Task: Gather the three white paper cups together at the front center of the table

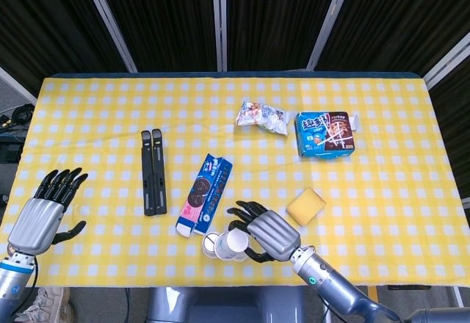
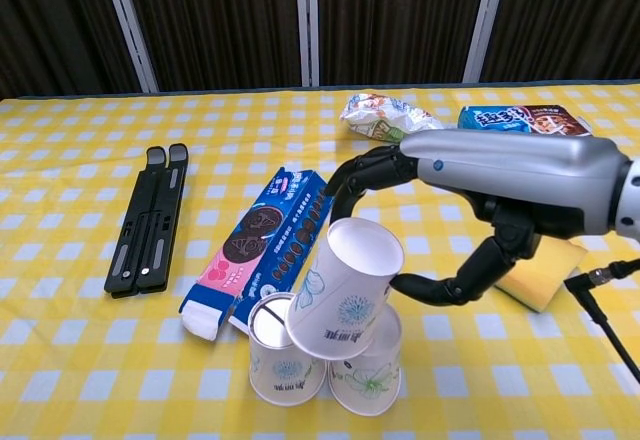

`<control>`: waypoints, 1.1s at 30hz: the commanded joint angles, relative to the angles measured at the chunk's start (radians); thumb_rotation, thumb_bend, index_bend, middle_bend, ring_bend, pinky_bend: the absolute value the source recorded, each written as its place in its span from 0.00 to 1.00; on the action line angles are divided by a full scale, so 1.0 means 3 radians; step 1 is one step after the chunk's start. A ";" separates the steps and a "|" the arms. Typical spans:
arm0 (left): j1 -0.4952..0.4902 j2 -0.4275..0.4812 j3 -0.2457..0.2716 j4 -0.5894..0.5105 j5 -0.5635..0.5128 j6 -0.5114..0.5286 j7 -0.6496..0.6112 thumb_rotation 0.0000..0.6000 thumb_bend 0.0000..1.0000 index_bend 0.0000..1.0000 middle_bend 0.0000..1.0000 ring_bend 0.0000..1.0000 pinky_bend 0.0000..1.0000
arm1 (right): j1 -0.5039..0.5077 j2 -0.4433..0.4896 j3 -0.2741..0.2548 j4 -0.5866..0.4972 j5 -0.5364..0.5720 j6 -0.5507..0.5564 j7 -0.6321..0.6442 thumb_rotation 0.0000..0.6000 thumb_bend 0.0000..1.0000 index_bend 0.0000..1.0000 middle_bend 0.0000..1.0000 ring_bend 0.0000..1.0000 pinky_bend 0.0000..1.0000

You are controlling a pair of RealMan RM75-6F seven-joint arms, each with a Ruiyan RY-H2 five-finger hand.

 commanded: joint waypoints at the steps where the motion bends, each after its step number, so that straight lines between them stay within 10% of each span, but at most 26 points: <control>1: 0.0000 0.0004 0.0001 -0.0006 -0.0001 -0.0004 0.0005 1.00 0.25 0.00 0.00 0.00 0.00 | -0.0007 -0.0032 -0.0003 0.0025 -0.0005 0.0034 -0.0039 1.00 0.33 0.46 0.12 0.00 0.12; 11: 0.0003 0.0006 -0.0007 -0.0008 -0.0006 -0.0010 0.0005 1.00 0.25 0.00 0.00 0.00 0.00 | -0.0020 -0.0027 -0.0023 -0.0004 -0.0008 0.0096 -0.0124 1.00 0.17 0.33 0.01 0.00 0.08; 33: 0.0015 0.0012 -0.0031 0.0003 -0.0028 0.0005 -0.0029 1.00 0.25 0.00 0.00 0.00 0.00 | -0.0266 0.0523 -0.0026 -0.0218 -0.0038 0.0569 -0.0300 1.00 0.15 0.16 0.00 0.00 0.03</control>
